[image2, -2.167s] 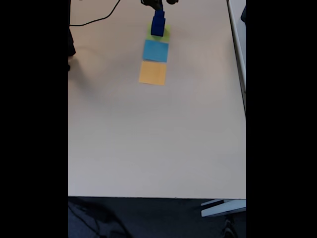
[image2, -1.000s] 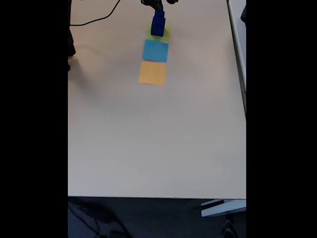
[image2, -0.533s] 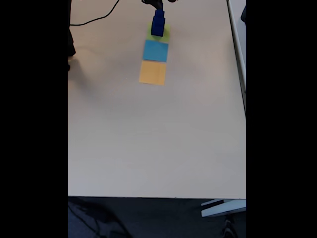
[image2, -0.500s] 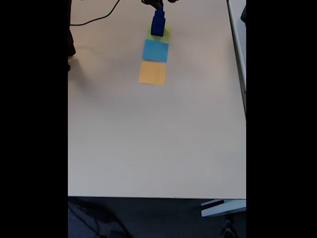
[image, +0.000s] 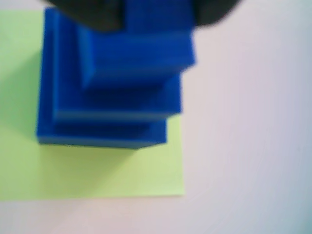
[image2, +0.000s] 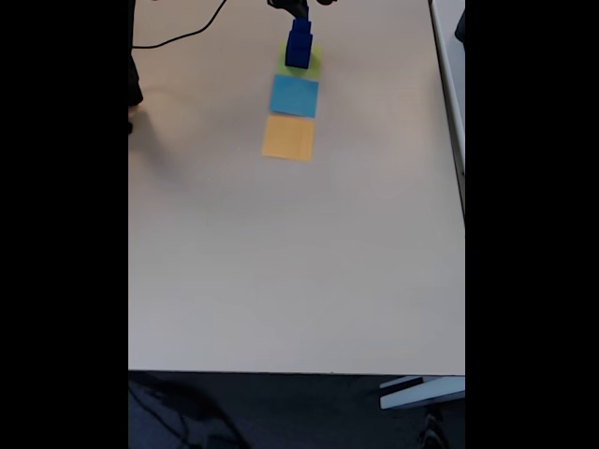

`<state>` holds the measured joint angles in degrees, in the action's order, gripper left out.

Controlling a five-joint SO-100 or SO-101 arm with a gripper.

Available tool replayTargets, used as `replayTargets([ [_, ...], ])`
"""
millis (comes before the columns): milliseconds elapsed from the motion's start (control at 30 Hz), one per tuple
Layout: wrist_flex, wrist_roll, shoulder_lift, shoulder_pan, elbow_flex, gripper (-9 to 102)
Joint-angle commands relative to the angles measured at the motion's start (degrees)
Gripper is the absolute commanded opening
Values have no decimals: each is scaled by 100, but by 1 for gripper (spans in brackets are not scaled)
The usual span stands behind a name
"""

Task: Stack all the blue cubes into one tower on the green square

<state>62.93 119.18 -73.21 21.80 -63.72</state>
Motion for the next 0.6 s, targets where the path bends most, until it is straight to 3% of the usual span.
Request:
replayTargets([
  [0,-105,-70,-97,-9,360,4],
  [567,-105,-88,-88,-26,264,4],
])
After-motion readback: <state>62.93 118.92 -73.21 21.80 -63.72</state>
